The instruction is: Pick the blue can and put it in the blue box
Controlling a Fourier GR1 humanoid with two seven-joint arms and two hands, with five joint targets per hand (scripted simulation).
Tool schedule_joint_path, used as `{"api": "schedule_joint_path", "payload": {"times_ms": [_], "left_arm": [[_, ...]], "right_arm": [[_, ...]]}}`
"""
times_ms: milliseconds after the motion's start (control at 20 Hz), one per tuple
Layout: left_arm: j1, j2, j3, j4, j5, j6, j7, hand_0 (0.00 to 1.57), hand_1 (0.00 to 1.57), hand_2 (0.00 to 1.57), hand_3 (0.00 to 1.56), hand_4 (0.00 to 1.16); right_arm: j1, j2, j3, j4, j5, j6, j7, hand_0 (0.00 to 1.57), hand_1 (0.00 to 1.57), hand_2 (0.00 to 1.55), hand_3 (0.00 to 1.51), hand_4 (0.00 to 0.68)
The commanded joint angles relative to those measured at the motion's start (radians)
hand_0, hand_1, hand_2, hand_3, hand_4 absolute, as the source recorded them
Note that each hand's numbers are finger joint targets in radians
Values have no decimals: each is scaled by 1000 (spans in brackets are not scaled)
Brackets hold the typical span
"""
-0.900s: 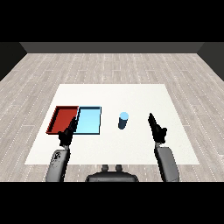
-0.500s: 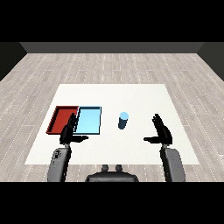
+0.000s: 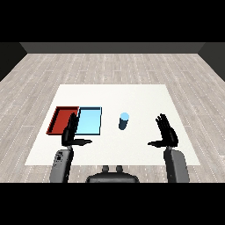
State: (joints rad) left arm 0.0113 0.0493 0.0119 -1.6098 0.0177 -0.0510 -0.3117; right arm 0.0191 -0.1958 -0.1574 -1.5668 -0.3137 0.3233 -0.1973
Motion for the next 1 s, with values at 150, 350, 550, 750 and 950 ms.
{"api": "schedule_joint_path", "payload": {"times_ms": [150, 350, 550, 750, 950], "left_arm": [[28, 12, 24, 32, 20, -44, -95, 0, 0, 0, 0, 0], [30, -9, 23, -26, 53, -31, -20, 0, 0, 0, 0, 0], [54, 3, 18, -98, 47, -27, 29, 0, 0, 0, 0, 0], [15, -1, 42, -3, 43, -23, -43, 0, 0, 0, 0, 0], [-14, 23, 66, -30, 60, -28, 18, 0, 0, 0, 0, 0]], "right_arm": [[-67, -37, -74, 104, -65, 68, 15, 0, 0, 0, 0, 0], [-137, 34, -17, 210, 15, -5, -5, 0, 0, 0, 0, 0], [-213, 64, -2, 220, 8, -63, 59, 0, 0, 0, 0, 0], [-261, 122, 18, 356, 44, -86, -26, 0, 0, 0, 0, 0], [-345, 82, -28, 410, -15, -83, 30, 0, 0, 0, 0, 0]]}}
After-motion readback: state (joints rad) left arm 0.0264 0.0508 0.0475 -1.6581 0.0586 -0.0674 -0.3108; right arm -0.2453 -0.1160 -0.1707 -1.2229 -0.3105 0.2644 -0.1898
